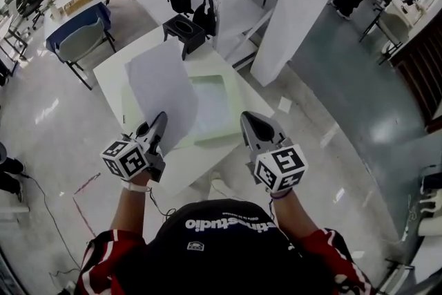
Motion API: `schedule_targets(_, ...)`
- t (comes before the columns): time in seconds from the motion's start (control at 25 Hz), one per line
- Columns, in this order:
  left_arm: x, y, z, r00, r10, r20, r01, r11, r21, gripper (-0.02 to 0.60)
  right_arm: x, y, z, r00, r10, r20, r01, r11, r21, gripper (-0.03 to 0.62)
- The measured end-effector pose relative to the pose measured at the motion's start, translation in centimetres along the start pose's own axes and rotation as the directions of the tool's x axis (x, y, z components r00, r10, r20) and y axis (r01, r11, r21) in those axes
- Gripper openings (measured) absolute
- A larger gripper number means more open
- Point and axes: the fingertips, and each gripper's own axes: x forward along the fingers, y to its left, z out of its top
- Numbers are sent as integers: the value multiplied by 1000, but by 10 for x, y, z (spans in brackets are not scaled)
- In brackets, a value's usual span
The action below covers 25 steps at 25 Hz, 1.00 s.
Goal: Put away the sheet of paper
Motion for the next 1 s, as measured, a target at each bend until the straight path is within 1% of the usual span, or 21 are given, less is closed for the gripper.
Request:
schedule_targets(0.16, 13, 14, -5, 1000, -6, -10, 5, 998, -70, 6, 5, -9, -4, 1000, -1, -8, 1, 1000, 9, 3)
schedule_targets(0.32, 22, 31, -13, 1000, -17, -24, 13, 989, -151, 5, 9, -15, -6, 1000, -2, -18, 3, 1000, 13, 3)
schedule_targets(0.56, 34, 57, -23, 999, -27, -24, 19, 964, -265, 5, 14, -23, -7, 1000, 1, -26, -1, 1000, 11, 3)
schedule_targets(0.8, 48, 78, -33, 999, -37, -13, 30, 939, -344, 6, 22, -31, -9, 999, 8, -31, -7, 1000, 8, 3)
schedule_targets(1.0, 58, 100, -51, 999, -21, -25, 9, 913, -407, 6, 27, -37, -11, 999, 13, -35, -13, 1000, 9, 3)
